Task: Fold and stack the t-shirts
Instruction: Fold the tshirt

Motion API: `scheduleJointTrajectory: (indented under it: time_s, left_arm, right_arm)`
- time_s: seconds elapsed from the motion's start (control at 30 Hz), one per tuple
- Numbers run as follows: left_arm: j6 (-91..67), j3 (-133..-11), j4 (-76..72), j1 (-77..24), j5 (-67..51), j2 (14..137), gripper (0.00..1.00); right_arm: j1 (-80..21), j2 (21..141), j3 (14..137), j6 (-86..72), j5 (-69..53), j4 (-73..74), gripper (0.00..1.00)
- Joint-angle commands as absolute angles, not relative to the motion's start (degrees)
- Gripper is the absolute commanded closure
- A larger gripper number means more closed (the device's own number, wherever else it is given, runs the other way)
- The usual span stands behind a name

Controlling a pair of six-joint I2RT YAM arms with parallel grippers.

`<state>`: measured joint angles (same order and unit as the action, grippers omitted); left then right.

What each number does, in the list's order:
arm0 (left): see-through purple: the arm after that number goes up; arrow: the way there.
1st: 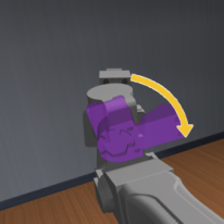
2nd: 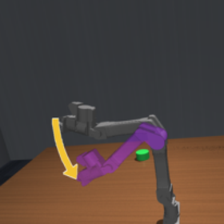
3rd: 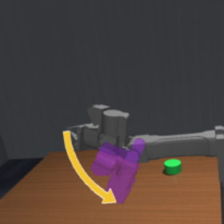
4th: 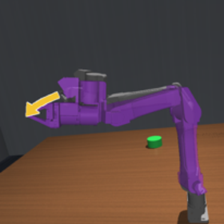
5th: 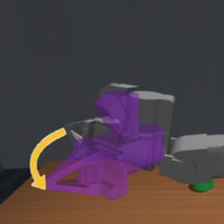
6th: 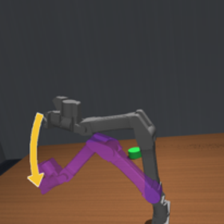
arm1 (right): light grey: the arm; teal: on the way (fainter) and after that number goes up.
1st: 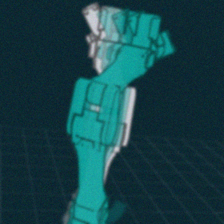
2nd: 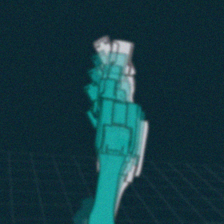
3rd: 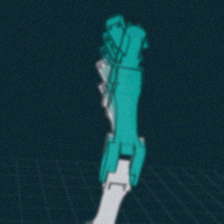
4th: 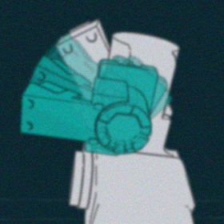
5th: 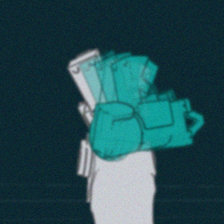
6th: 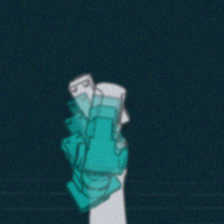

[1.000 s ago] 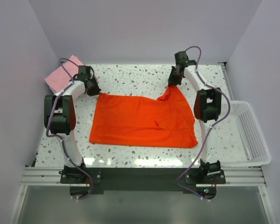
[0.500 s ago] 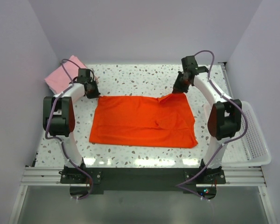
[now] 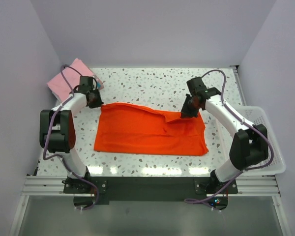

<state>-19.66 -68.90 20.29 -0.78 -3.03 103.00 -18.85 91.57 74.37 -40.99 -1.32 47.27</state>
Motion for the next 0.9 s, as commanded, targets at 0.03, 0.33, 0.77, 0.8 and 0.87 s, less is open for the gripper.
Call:
scheduleJointTrajectory:
  time_s: [0.03, 0.33, 0.77, 0.8, 0.87]
  left_arm:
    - [-17.84, -66.10, 17.41, -0.70, -3.07, 97.39, 1.00]
    - [-16.70, -62.14, 18.89, -0.70, -3.61, 93.43, 1.00]
    - [-17.84, -58.71, 24.78, -0.70, -1.14, 87.63, 1.00]
    - [-17.84, -58.45, 25.31, -0.70, -1.14, 87.02, 1.00]
    - [-17.93, -58.10, 26.01, -0.70, -1.14, 86.40, 1.00]
  right_arm:
    - [-19.60, 85.79, 71.02, -44.47, 1.23, 48.07, 1.00]
    - [-19.86, 80.07, 66.27, -45.26, 1.76, 49.74, 1.00]
    - [-20.57, 74.89, 59.15, -45.97, 1.76, 49.66, 1.00]
    - [-20.48, 74.53, 58.63, -45.97, 1.76, 49.66, 1.00]
    - [-20.57, 73.92, 58.01, -45.97, 1.67, 49.92, 1.00]
